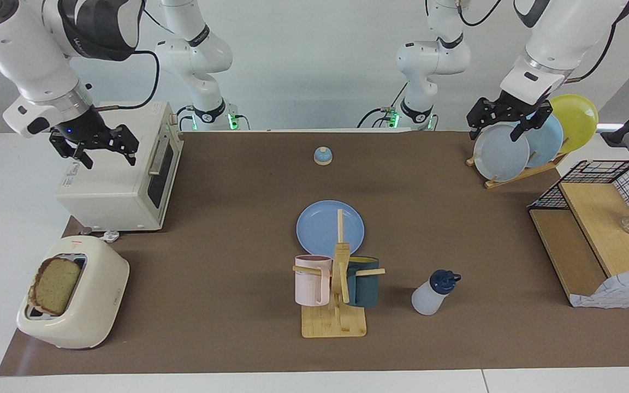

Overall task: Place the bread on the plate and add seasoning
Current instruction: 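Reach the left gripper toward the white blue-capped bottle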

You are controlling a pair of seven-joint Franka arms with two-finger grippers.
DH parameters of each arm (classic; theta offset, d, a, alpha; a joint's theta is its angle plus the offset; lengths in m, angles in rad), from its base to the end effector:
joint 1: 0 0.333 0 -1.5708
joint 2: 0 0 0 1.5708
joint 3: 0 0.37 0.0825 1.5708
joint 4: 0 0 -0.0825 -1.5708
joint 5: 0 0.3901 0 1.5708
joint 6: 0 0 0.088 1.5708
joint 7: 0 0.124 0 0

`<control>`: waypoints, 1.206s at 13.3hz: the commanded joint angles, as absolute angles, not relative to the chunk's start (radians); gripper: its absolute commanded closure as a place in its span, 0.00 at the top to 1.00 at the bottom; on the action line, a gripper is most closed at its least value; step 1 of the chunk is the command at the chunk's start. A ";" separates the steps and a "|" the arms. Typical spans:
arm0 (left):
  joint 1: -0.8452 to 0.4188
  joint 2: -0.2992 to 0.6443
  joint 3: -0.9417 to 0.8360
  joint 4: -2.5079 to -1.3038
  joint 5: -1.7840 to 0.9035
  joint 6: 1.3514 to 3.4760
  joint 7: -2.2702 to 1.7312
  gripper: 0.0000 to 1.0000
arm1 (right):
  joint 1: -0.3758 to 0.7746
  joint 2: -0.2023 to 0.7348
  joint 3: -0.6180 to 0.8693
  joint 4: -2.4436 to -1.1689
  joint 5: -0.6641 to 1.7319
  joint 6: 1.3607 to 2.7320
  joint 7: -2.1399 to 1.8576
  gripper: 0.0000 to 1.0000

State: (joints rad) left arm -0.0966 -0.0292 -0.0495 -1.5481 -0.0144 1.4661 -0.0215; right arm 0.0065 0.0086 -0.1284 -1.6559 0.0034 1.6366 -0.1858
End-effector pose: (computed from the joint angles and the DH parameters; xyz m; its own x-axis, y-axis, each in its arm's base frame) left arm 0.5322 -0.0807 0.6794 0.9907 -0.1255 -0.0531 -0.1250 -0.9921 0.0118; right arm 0.5622 -0.0681 0.6215 0.9976 0.0637 -0.0269 0.0635 -0.9980 -0.0074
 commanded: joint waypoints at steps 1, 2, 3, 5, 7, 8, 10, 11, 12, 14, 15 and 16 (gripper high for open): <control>-0.089 -0.040 -0.055 -1.542 -0.015 1.454 -0.026 1.00 | 0.006 0.017 -0.130 -1.640 0.023 1.628 -0.170 1.00; -0.087 -0.049 -0.054 -1.548 -0.015 1.456 -0.015 1.00 | 0.008 0.017 -0.130 -1.640 0.023 1.628 -0.163 1.00; -0.087 -0.051 -0.054 -1.551 -0.015 1.462 -0.014 1.00 | 0.009 0.017 -0.130 -1.640 0.023 1.628 -0.138 1.00; -0.087 -0.054 -0.051 -1.555 -0.015 1.468 -0.017 1.00 | 0.011 0.017 -0.130 -1.641 0.020 1.653 -0.123 1.00; -0.084 -0.063 -0.051 -1.580 -0.015 1.494 -0.018 1.00 | 0.012 0.018 -0.129 -1.649 0.006 1.742 -0.141 1.00; -0.086 -0.075 -0.049 -1.606 -0.015 1.515 -0.018 1.00 | 0.014 0.024 -0.130 -1.649 0.002 1.802 -0.170 1.00; -0.090 -0.097 -0.049 -1.652 -0.015 1.552 -0.017 1.00 | 0.006 0.031 -0.130 -1.675 -0.002 1.949 -0.266 1.00; -0.100 -0.109 -0.051 -1.681 -0.015 1.580 -0.020 1.00 | -0.012 0.028 -0.130 -1.701 0.000 2.023 -0.309 1.00; -0.101 -0.124 -0.051 -1.725 -0.015 1.648 -0.026 1.00 | -0.020 0.023 -0.130 -1.730 0.000 2.072 -0.348 1.00; -0.101 -0.167 -0.051 -1.848 -0.017 1.823 -0.025 1.00 | -0.028 0.032 -0.130 -1.759 0.009 2.196 -0.354 1.00; -0.101 -0.181 -0.051 -1.896 -0.017 1.898 -0.025 1.00 | -0.035 0.050 -0.130 -1.764 0.015 2.271 -0.356 1.00; -0.103 -0.181 -0.054 -1.925 -0.021 1.948 -0.025 1.00 | -0.055 0.087 -0.129 -1.756 0.021 2.323 -0.360 1.00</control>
